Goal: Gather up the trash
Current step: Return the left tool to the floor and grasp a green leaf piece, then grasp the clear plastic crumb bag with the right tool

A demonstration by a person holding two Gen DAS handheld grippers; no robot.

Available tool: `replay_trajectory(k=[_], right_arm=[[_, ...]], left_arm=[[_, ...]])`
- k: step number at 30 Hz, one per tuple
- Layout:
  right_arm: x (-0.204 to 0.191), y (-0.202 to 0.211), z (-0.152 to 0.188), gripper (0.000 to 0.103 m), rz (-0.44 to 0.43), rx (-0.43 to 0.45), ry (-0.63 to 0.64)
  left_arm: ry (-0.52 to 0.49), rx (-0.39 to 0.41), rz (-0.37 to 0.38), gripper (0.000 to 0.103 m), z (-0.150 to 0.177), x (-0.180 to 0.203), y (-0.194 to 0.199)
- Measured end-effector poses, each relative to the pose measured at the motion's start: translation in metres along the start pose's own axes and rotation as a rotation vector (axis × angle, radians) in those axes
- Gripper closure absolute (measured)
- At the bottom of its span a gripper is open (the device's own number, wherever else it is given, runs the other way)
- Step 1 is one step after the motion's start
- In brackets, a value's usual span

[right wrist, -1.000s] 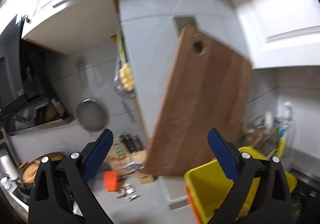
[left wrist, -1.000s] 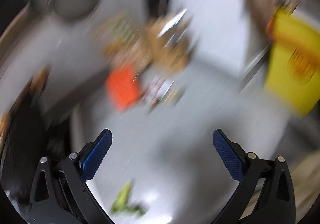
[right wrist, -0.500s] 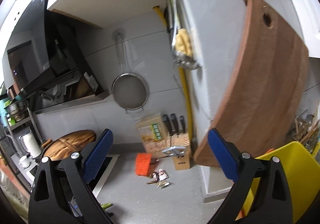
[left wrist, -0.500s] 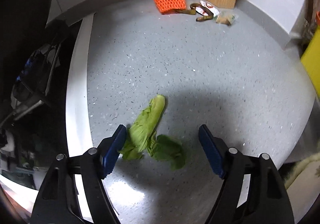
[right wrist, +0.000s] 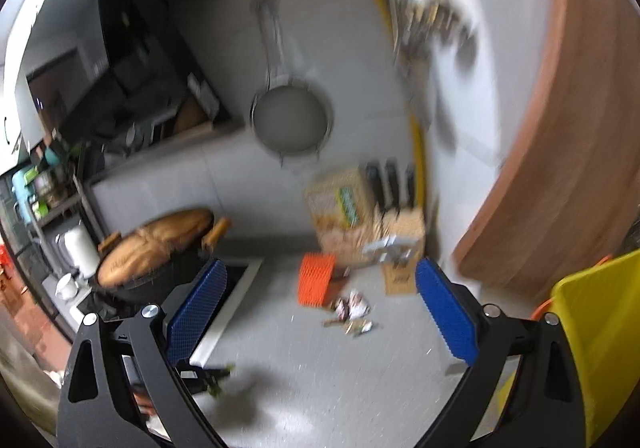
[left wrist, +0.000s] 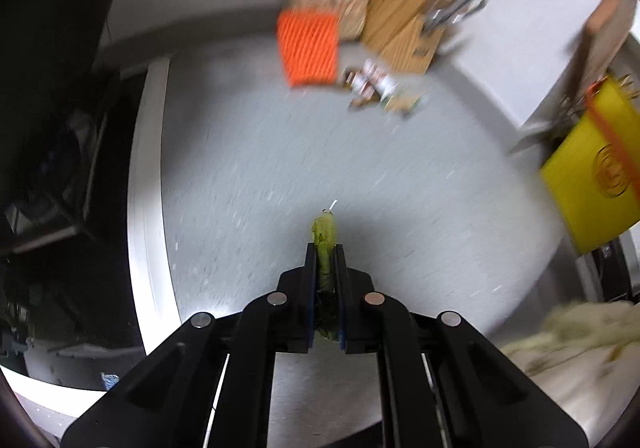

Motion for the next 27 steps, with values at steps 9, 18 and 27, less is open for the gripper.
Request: replay_trajectory(k=[9,18,27], right_arm=[[0.049,-0.17,0.092,0.01,0.143,-0.314,-0.011],[0.087,-0.301,0.134,0.034,0.258,-0.538,0.07],[0.096,-0.328,0.145,0.066,0.305,-0.583,0.156]], left_arm=[[-0.068,0.127,-0.027,0.094,-0.039,0.033,0.036],[-0.072,0.107,-0.075,0.094,-0.024,0.026,0.046],[-0.052,0.11,-0.089,0.094,-0.02,0.018,0.052]])
Point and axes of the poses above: each gripper's, at about its wrist camera, not at the fingertips, and y roughly against the way its jaws point, x to its right, z to its underside, the point moved 5 cm from there along -y, roughly the way its jaws point, and after that the axes turned 12 degrees about -y, right-handed, at the moved point
